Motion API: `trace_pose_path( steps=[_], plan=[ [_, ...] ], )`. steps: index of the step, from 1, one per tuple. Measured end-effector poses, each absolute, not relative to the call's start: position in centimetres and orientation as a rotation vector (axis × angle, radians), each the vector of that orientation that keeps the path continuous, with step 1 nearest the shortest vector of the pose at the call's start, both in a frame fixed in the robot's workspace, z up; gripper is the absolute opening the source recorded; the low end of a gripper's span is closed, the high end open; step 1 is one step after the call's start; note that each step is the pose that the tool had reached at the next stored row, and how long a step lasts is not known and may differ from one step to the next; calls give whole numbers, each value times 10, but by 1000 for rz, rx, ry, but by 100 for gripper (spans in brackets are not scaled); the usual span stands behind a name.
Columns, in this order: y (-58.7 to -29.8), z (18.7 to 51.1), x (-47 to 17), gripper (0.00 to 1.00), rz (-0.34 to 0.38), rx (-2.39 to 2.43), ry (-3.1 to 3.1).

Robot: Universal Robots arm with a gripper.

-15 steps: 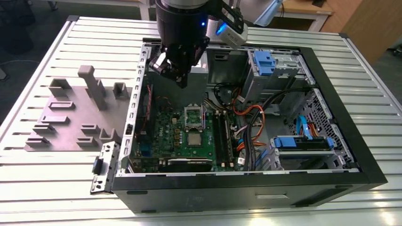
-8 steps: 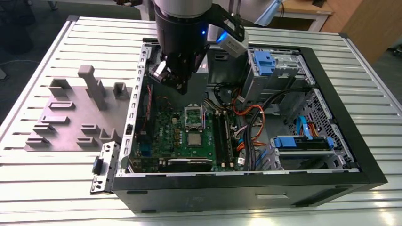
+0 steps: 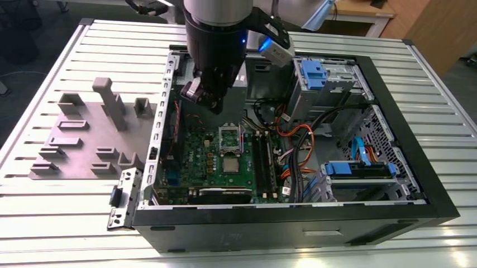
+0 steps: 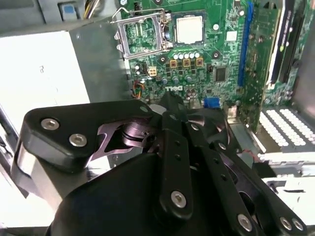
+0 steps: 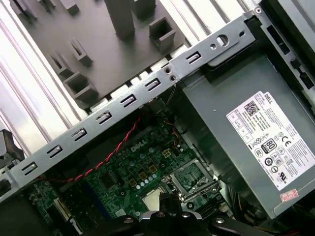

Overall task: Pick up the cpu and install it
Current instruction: 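Close the cpu cover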

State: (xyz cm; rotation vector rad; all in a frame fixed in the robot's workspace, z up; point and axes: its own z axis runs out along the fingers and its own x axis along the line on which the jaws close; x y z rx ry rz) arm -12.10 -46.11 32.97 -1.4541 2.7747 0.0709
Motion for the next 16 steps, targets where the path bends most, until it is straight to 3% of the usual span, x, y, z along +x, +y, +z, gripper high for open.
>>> trace_pose_path(
  steps=[7,16],
  plan=[
    [-471,323,-118,11,79,-1461,2766],
    [-471,320,-92,11,152,-1455,2738]
  ],
)
